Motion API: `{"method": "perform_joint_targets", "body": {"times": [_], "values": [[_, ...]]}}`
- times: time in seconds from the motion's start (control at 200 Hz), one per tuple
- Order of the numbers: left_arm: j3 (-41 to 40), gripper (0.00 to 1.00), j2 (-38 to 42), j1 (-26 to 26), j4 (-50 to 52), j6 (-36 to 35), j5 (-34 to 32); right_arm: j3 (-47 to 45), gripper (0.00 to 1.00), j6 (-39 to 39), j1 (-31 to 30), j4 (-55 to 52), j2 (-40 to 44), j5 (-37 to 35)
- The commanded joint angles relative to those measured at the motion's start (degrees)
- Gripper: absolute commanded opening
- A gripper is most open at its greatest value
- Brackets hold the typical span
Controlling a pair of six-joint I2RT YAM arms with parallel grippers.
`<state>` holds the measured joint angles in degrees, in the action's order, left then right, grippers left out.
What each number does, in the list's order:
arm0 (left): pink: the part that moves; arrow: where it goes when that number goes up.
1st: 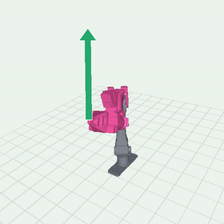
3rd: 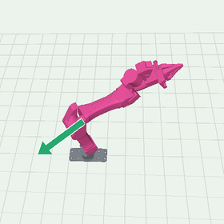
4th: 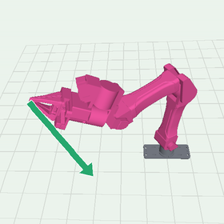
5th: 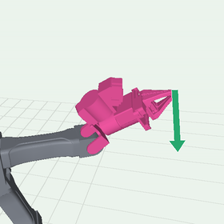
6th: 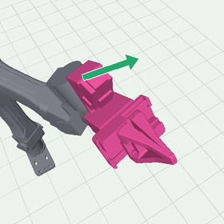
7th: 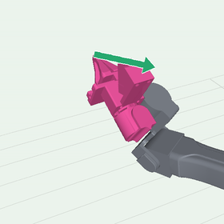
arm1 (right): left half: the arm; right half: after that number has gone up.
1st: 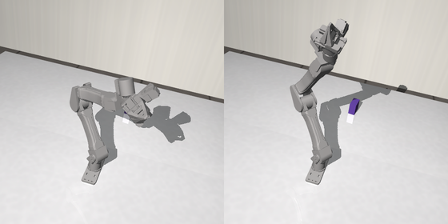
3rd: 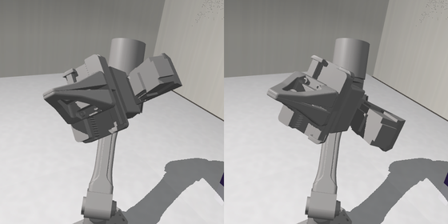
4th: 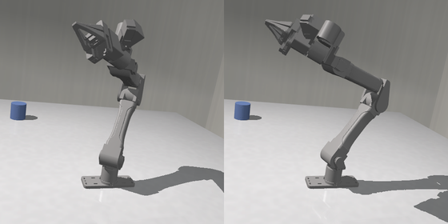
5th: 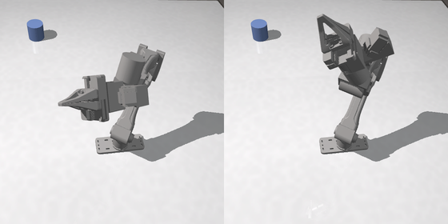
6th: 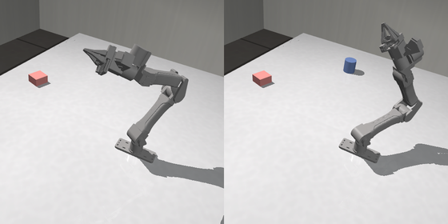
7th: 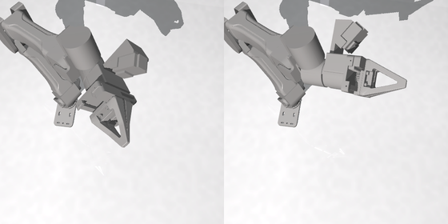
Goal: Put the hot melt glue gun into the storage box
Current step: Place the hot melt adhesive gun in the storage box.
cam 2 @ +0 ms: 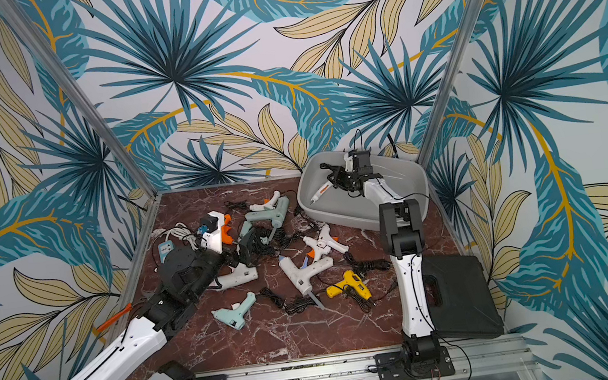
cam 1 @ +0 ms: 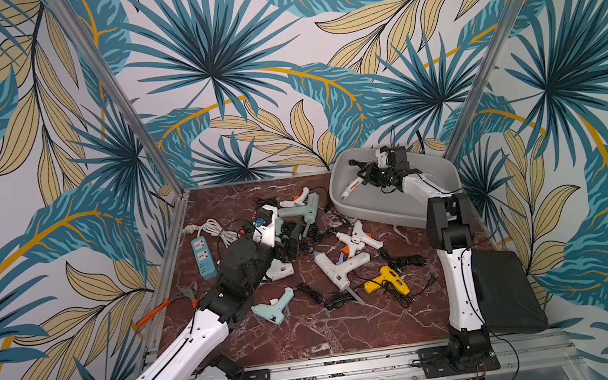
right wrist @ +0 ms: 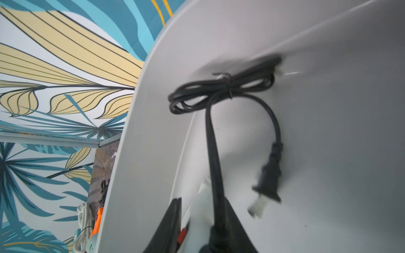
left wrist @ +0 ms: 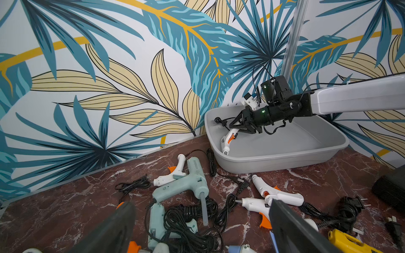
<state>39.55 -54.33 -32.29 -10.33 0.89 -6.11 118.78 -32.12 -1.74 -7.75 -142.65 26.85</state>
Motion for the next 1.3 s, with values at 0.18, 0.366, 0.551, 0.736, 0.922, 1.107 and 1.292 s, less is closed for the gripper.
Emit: {"method": "perform_joint_targets", "body": {"times": [0.18, 0.366, 0.551, 0.736, 0.922, 1.107, 1.292], "values": [[-0.88, 1.00, 1.32, 0.39, -2.52, 0.35, 1.23, -2.71, 0.50, 2.24, -0.81, -7.70, 2.86, -9.48], [-1.10, 1.00, 1.36, 0.43, -2.41, 0.55, 1.36, -5.99, 0.59, 2.23, -0.86, -9.64, 7.19, -14.10], [-1.66, 1.00, 1.65, 0.47, -2.19, 1.79, 1.15, -9.15, 0.64, 0.51, -0.92, -15.93, 12.95, -21.69], [-2.95, 1.00, 2.59, 0.69, -0.21, 5.32, -2.10, -13.69, 0.63, 0.67, -1.11, -22.73, 19.65, -25.69], [-3.87, 1.00, 2.55, 2.02, 5.24, 13.44, -7.20, -23.29, 0.60, 5.35, -4.48, -25.09, 30.23, -30.22], [-4.76, 1.00, -0.06, 9.08, 10.86, 24.37, -3.56, -31.27, 0.59, 9.32, -12.43, -27.63, 40.12, -34.30], [-7.26, 1.00, -2.13, 17.25, 13.09, 33.38, 0.47, -33.47, 0.59, 9.42, -22.97, -31.88, 43.00, -36.34]]}}
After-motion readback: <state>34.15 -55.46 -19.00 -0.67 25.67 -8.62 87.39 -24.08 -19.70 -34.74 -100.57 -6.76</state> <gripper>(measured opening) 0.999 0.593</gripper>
